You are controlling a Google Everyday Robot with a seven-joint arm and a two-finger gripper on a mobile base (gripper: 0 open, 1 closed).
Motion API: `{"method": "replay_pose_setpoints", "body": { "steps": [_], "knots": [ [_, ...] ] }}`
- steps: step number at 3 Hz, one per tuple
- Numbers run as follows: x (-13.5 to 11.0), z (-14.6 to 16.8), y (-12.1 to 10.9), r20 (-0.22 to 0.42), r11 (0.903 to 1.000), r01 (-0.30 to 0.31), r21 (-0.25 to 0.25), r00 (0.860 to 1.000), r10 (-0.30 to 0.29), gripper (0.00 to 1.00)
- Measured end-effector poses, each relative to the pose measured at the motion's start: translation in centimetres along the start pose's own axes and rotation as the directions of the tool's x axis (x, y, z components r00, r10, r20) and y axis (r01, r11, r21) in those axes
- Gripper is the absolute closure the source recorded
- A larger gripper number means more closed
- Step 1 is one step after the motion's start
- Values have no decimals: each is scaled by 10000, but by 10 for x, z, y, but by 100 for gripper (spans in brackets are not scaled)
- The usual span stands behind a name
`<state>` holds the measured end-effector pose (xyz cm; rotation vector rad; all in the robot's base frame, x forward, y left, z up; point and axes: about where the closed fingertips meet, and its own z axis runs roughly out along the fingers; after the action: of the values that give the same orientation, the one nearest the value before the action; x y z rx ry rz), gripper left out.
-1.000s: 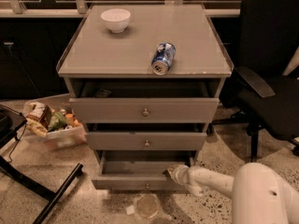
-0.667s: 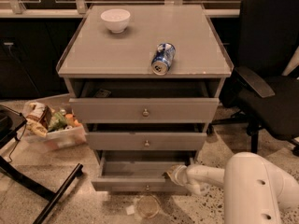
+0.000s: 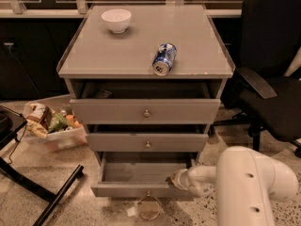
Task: Open bottom drawer
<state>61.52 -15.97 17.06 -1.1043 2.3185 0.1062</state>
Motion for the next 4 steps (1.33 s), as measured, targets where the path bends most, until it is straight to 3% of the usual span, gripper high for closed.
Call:
{"method": "replay_pose_setpoints", "body": {
  "steps": [1,2,4],
  "knots": [
    [12,-3,5,-505,9967,684,-446,9962,-706,11],
    [11,-2,2,-506,9966,688,-448,9962,-710,0],
    [42,-22,21,-1243,9738,1644,-1571,9749,-1846,0]
  ]
}}
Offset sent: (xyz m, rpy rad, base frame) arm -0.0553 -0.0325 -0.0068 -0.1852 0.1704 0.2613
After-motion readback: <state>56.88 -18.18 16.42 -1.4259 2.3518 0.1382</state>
